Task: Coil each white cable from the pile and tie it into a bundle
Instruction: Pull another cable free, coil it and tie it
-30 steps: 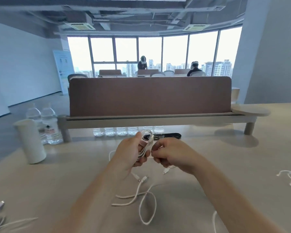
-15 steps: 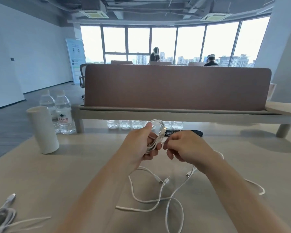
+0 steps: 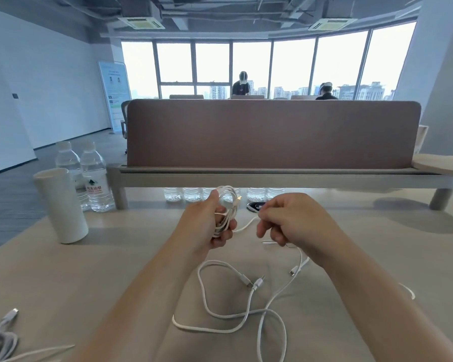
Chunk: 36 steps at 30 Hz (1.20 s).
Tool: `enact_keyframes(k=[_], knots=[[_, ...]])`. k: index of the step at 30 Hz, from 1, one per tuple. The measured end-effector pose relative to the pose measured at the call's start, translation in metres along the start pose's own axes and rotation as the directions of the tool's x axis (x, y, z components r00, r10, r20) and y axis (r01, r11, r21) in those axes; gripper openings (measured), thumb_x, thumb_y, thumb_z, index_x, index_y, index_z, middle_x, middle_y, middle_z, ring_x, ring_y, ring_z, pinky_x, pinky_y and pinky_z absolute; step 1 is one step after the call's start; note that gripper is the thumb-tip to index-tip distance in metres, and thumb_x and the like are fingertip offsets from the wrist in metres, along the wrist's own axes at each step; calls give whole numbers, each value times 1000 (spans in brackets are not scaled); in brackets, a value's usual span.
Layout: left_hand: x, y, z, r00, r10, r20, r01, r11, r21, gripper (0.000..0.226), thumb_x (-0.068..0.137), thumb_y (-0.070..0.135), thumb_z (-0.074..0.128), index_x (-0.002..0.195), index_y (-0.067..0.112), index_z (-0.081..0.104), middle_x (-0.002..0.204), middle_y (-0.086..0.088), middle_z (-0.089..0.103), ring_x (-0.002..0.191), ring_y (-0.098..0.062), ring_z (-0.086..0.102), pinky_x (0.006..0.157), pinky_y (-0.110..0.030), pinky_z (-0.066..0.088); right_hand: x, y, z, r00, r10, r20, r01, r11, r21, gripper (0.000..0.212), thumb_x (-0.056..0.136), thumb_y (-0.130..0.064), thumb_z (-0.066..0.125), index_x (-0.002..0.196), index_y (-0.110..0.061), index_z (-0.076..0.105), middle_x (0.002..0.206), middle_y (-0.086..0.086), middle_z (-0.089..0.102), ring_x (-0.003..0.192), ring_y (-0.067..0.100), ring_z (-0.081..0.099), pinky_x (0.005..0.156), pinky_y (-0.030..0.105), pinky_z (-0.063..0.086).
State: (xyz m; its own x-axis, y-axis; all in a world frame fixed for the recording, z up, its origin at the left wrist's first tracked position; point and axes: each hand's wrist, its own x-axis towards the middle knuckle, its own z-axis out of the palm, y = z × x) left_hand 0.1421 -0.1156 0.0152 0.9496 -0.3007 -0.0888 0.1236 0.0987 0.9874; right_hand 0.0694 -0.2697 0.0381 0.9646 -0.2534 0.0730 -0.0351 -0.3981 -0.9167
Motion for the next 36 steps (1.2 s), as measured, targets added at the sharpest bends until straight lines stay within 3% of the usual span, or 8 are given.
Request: enact_keyframes(k=[7,10,13,16,22,25,28,36], knots=[[-2,-4,9,997,44,61,-50,993,106,51,107,45,37,85,6,61,68,-13,65,50,-21,49,55,-28,35,1,4,7,998,51,45,-48,996,-69,15,92,-5,52,92,3,65,70,6,75,41,11,46,44,20,39],[-4,-9,15,992,71,100,-91,974,210,58,107,45,35,76,6,65,66,-10,66,52,-20,51,58,-28,39,2,7,11,999,38,31,-38,999,-2,13,93,-7,56,90,-1,67,69,6,75,42,13,48,44,19,39],[-5,-15,19,991,77,110,-105,954,282,57,107,46,35,92,2,70,64,-6,65,54,-18,55,59,-27,44,3,9,13,998,50,24,-53,992,112,13,94,-6,59,85,-3,68,66,10,72,41,14,48,41,16,37],[-6,-19,22,986,94,137,-131,948,289,40,107,43,36,107,19,68,64,-1,62,54,-17,54,56,-25,41,4,12,16,996,70,48,-77,983,165,18,94,-5,59,77,-5,67,65,13,68,42,14,46,41,18,36],[-5,-20,20,985,153,83,-170,946,277,35,107,42,38,102,25,69,65,-3,63,53,-17,54,61,-29,42,3,12,15,997,64,47,-72,976,203,11,92,-5,65,82,-5,70,67,13,69,47,16,50,49,23,46],[-2,-16,14,988,145,52,-152,968,201,34,108,40,38,107,24,68,66,-7,63,51,-17,49,57,-27,37,5,12,10,998,62,9,-62,994,93,5,90,-5,65,90,-4,69,68,10,72,48,15,55,58,28,53],[-2,-10,11,992,114,57,-121,982,147,34,108,40,38,104,24,67,67,-9,63,52,-19,48,56,-26,36,5,13,7,998,65,-4,-65,998,13,8,90,-4,62,90,-1,70,65,7,70,48,12,55,56,26,53],[-7,-15,19,985,97,146,-121,979,164,37,107,44,39,104,20,66,66,-8,61,52,-18,50,58,-27,37,6,12,10,994,102,43,-105,989,99,16,87,-3,60,84,10,70,63,8,61,48,13,47,56,26,45]])
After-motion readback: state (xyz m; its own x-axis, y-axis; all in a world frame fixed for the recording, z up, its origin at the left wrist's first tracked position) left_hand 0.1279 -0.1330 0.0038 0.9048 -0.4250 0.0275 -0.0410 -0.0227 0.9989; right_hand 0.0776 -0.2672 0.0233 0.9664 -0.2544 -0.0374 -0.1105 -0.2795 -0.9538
